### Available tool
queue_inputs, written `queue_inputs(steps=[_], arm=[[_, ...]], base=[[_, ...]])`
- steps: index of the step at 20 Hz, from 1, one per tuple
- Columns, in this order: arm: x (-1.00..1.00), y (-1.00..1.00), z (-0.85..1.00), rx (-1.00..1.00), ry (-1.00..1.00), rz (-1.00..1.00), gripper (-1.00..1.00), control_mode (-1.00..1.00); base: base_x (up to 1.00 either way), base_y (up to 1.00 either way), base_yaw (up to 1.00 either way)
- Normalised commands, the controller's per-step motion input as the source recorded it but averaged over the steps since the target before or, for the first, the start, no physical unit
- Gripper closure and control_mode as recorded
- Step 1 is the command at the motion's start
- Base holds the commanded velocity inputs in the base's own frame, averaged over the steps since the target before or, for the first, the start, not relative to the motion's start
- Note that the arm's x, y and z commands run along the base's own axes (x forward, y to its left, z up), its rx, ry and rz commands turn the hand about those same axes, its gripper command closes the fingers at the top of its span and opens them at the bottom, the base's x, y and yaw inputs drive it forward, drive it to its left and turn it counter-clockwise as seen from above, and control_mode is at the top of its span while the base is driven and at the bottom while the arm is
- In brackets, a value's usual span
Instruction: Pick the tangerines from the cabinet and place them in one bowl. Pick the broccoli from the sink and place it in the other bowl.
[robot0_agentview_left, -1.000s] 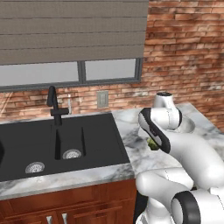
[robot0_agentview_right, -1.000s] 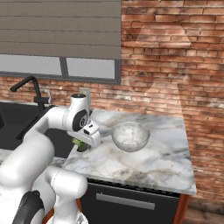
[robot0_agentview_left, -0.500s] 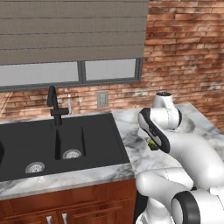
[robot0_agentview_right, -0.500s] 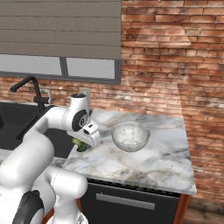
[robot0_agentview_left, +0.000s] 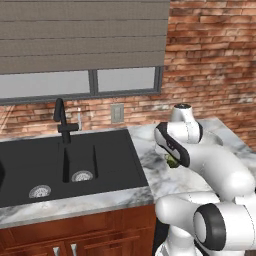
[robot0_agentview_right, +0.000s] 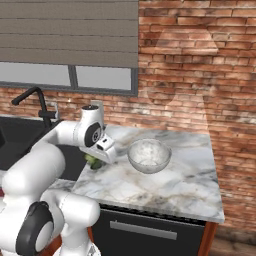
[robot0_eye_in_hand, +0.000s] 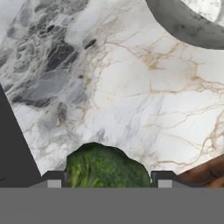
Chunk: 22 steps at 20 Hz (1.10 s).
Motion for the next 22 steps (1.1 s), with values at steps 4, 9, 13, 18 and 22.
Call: queue_inputs(steps=[4,9,13,18,22], arm=[[0.36,-0.1,0.26,0.0,0.07,-0.06,1.0,-1.0],[0.17,-0.23,0.31,0.0,0.01,-0.04,1.0,-1.0],[0.08,-0.25,0.29,0.0,0.0,-0.02,1.0,-1.0],[0.0,-0.25,0.32,0.0,-0.01,-0.02,1.0,-1.0],[0.04,-0.23,0.19,-0.05,0.0,-0.04,1.0,-1.0]], base=[[0.0,0.0,0.0],[0.0,0.0,0.0],[0.0,0.0,0.0],[0.0,0.0,0.0],[0.0,0.0,0.0]])
